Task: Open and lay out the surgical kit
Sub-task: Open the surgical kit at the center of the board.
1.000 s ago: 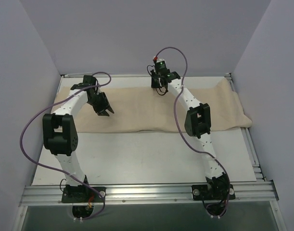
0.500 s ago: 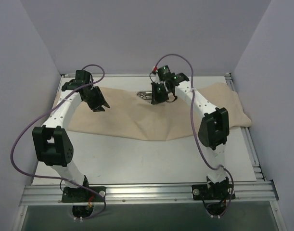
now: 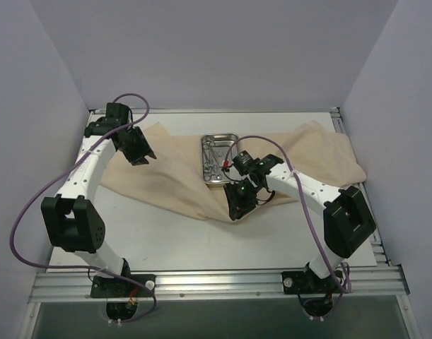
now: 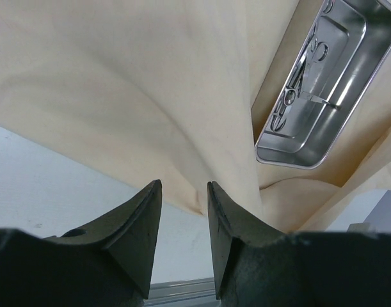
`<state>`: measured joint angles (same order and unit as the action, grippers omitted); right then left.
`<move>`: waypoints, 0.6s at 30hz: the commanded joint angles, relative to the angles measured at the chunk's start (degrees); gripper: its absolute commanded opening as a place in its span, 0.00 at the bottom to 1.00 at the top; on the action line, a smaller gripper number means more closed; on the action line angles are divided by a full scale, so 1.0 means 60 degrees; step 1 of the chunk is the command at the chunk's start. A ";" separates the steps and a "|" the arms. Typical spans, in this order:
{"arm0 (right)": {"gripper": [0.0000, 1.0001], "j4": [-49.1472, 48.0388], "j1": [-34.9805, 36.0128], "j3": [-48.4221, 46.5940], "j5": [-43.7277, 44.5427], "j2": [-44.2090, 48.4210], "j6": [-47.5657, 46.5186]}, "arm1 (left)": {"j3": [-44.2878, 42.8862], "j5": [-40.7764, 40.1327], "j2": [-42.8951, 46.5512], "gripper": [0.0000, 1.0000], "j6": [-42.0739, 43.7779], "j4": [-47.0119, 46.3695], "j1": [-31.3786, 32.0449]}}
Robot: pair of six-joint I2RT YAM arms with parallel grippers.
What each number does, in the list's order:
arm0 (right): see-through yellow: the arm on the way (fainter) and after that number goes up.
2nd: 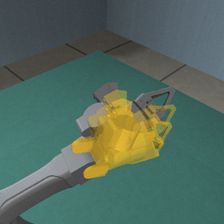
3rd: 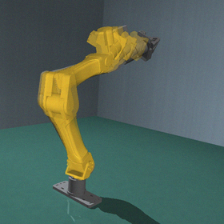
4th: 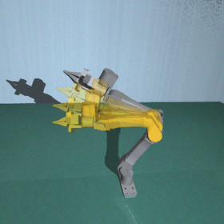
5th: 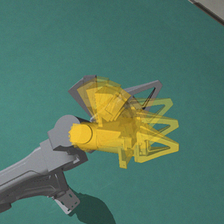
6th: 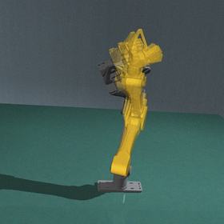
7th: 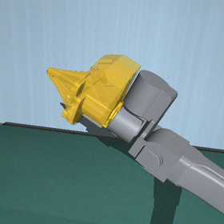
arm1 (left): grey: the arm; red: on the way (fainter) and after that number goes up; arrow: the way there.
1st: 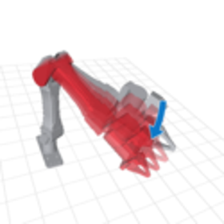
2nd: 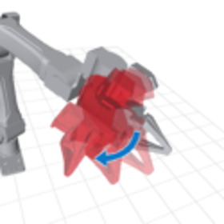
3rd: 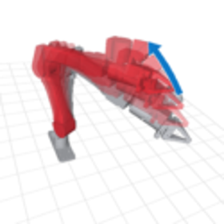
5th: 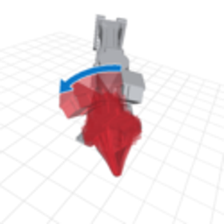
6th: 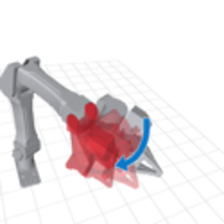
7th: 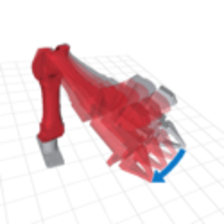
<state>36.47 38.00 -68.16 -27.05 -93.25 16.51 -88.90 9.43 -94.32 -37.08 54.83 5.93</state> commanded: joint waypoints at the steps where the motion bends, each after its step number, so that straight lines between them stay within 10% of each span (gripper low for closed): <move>1: 0.26 0.0717 0.0083 0.0505 -0.0794 0.0220 -0.0275 | -0.0168 -0.0224 0.0238 0.44 -0.0089 0.0047 0.0095; 11: 0.99 0.0048 -0.2199 -0.3008 0.3565 -0.0540 0.0981 | -0.0916 -0.0341 -0.0291 0.54 0.0247 0.0281 0.0753; 18: 1.00 0.0747 -0.3534 -0.7253 0.7361 -0.3878 0.1510 | -0.0608 -0.0912 -0.0115 0.54 0.0481 0.0281 0.1353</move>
<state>36.62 17.15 -105.23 3.07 -110.32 22.98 -91.55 6.70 -96.38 -35.83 55.77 12.45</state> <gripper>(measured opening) 0.996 0.538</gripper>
